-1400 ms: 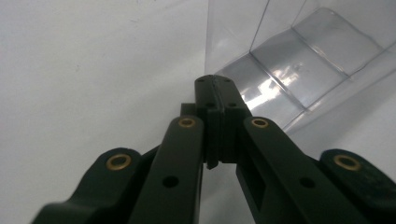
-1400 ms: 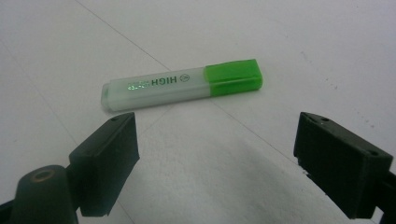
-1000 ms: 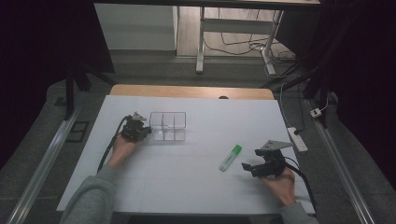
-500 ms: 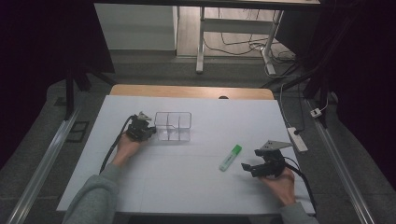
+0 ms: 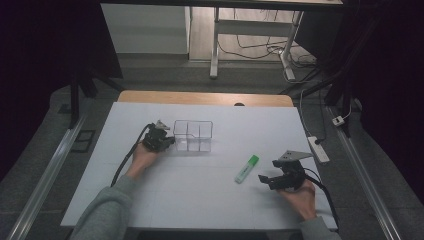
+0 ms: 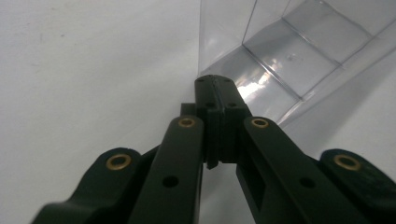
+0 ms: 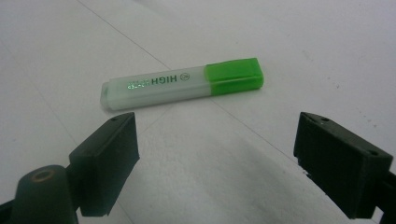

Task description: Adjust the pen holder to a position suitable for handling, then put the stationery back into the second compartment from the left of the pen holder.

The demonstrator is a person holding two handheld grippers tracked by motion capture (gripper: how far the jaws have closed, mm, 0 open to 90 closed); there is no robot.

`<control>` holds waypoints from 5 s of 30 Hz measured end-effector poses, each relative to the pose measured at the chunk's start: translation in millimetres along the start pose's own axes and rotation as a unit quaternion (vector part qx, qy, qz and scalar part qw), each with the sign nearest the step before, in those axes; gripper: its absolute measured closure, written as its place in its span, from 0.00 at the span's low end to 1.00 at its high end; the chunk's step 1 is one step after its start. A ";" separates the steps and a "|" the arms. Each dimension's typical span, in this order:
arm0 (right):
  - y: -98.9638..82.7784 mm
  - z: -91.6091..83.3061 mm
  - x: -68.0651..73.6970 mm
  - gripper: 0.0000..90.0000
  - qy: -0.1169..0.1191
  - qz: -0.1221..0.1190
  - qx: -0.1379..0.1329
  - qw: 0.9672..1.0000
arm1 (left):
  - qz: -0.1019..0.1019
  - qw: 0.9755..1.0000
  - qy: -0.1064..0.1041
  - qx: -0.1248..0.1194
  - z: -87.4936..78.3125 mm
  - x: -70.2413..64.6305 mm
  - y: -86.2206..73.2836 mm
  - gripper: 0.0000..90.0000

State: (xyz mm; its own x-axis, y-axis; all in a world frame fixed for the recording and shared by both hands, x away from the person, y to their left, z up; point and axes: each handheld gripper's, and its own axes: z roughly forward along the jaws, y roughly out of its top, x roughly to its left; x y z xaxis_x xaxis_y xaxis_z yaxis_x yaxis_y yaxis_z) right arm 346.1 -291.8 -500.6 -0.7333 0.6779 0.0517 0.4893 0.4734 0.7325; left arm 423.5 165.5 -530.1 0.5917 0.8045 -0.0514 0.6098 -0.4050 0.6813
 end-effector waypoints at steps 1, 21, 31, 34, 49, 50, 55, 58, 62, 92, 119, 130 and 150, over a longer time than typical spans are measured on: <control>0.0 0.1 0.0 0.15 0.000 0.000 0.000 1.000 | 0.001 1.000 0.000 0.001 0.8 -1.1 0.9 0.99; -0.2 0.8 -0.2 0.15 -0.001 -0.001 0.004 1.000 | 0.020 1.000 -0.014 0.004 13.2 -20.3 12.3 0.99; -0.3 1.2 -0.2 0.15 0.000 -0.002 0.005 1.000 | 0.027 0.999 -0.023 0.006 19.4 -27.8 16.8 0.99; -0.3 1.4 -0.3 0.15 0.001 -0.002 0.006 1.000 | 0.027 0.999 -0.022 0.007 20.1 -29.8 18.1 0.99; -0.5 -0.1 -0.3 0.15 0.003 0.000 0.003 1.000 | 0.029 0.999 -0.028 -0.002 15.9 -30.9 19.3 0.99; -0.4 0.1 -0.6 0.15 0.003 0.001 0.002 1.000 | 0.026 0.999 -0.027 -0.005 13.3 -30.6 18.8 0.99; -0.5 0.6 -0.6 0.15 0.003 0.000 0.001 1.000 | 0.027 0.999 -0.027 -0.019 -3.4 -30.0 14.6 0.99; -0.3 0.4 -1.0 0.15 0.004 0.001 -0.001 1.000 | 0.029 0.999 -0.027 -0.029 -15.6 -30.1 10.7 0.99; 0.0 0.8 -1.8 0.15 0.004 0.003 0.000 1.000 | 0.027 0.998 -0.032 -0.040 -30.9 -30.5 3.9 0.91; -1.6 -1.3 -1.2 0.15 0.009 -0.006 0.000 1.000 | 0.009 0.999 -0.024 -0.033 -101.8 -42.9 -79.6 0.39; -1.1 -2.9 -1.6 0.15 0.018 -0.012 0.002 1.000 | 0.007 0.999 -0.018 -0.030 -107.0 -33.3 -91.2 0.35; 12.2 -10.6 -4.7 0.14 0.030 -0.015 0.002 0.999 | 0.016 0.999 -0.028 -0.030 -106.8 -33.7 -90.2 0.36; 48.9 -3.6 -17.2 0.14 0.044 -0.150 0.082 0.984 | 0.005 0.999 -0.024 -0.028 -106.9 -28.7 -92.6 0.36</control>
State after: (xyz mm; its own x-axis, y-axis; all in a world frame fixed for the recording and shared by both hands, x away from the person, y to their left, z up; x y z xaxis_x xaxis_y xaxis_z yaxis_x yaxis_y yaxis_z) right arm 380.9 -282.4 -463.3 -0.8906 0.4466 -0.0860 0.3098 0.7340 0.6044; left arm 293.7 226.3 -513.6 0.6230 0.7783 -0.0789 0.5742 -0.3865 0.7217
